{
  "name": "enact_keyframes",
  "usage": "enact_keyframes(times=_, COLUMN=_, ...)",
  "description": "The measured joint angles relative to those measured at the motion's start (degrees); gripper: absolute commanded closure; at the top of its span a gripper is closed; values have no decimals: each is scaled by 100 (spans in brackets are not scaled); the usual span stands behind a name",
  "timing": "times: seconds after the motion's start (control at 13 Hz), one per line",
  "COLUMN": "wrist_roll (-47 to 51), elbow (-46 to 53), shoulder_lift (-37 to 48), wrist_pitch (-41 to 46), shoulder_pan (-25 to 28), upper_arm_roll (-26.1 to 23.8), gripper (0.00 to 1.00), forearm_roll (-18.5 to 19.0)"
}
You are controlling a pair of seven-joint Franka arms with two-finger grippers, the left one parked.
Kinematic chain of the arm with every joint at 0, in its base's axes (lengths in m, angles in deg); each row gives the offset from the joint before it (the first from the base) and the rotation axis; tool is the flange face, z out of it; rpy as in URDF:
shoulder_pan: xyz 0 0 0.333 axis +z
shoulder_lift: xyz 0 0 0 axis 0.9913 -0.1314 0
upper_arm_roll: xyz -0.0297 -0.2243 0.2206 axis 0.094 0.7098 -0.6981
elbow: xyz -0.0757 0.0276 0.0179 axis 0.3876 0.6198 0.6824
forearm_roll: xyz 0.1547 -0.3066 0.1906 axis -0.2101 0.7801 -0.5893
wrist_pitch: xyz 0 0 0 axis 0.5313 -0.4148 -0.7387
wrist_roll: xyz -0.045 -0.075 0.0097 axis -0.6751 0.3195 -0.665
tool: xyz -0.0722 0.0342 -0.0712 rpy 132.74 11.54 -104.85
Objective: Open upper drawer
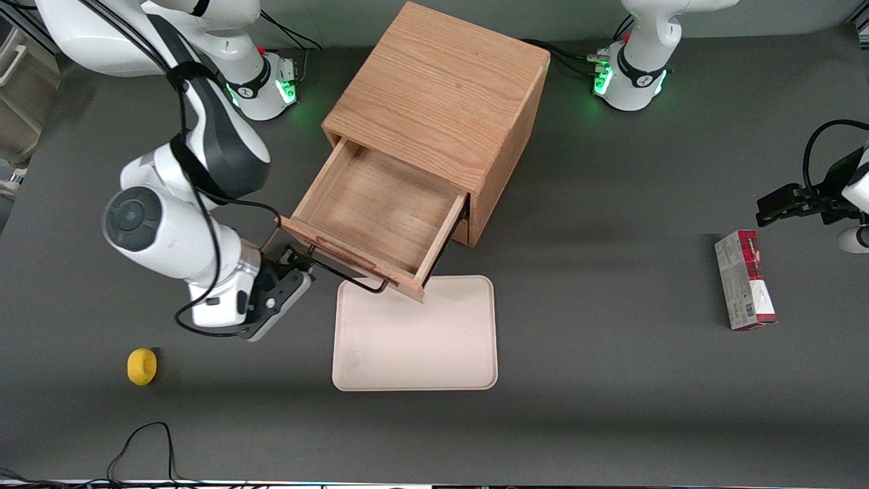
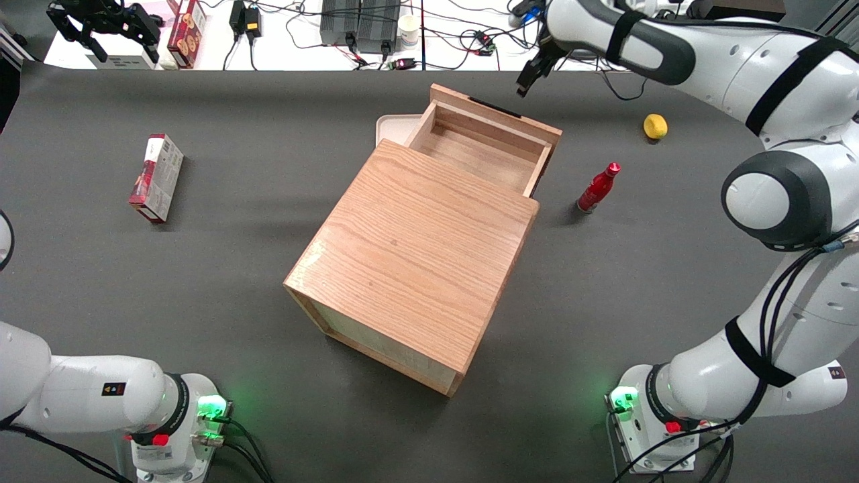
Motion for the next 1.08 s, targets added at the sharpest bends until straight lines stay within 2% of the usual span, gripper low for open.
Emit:
enact_keyframes(times=0.15, wrist_roll=79, elbow=215, shoulder_lift=257, wrist_pitch=190, shoulder_pan=-57, upper_arm_roll=482, gripper=0, forearm_roll=-106)
enact_keyframes(times=0.31, wrist_roll=796, elbow=278, shoulder_lift=752, wrist_pitch=959, shoulder_pan=-79, upper_arm_roll=1009, gripper=0, forearm_roll=-582)
enact_keyframes(times=0.38, wrist_roll=1212, elbow=240, shoulder_lift=1016, wrist_pitch=1381, shoulder_pan=-86, upper_arm_roll=1204, gripper=0, forearm_roll=-673)
enact_keyframes(times=0.54, wrist_roll=1910, elbow=-182, shoulder_lift=1561, wrist_pitch=1713, shoulder_pan=-70, upper_arm_roll=1554, gripper=0, forearm_roll=-693)
enact_keyframes(times=0.85, wrist_roll=2404, elbow=-1843, shoulder_lift=2713, wrist_pitch=1551, shoulder_pan=-84, upper_arm_roll=2275, gripper=0, forearm_roll=-614)
enact_keyframes(times=1.08, wrist_roll=2554, elbow=-2393, shoulder_lift=3298, wrist_pitch=1539, shoulder_pan=-77, upper_arm_roll=2349, gripper=0, forearm_roll=-305)
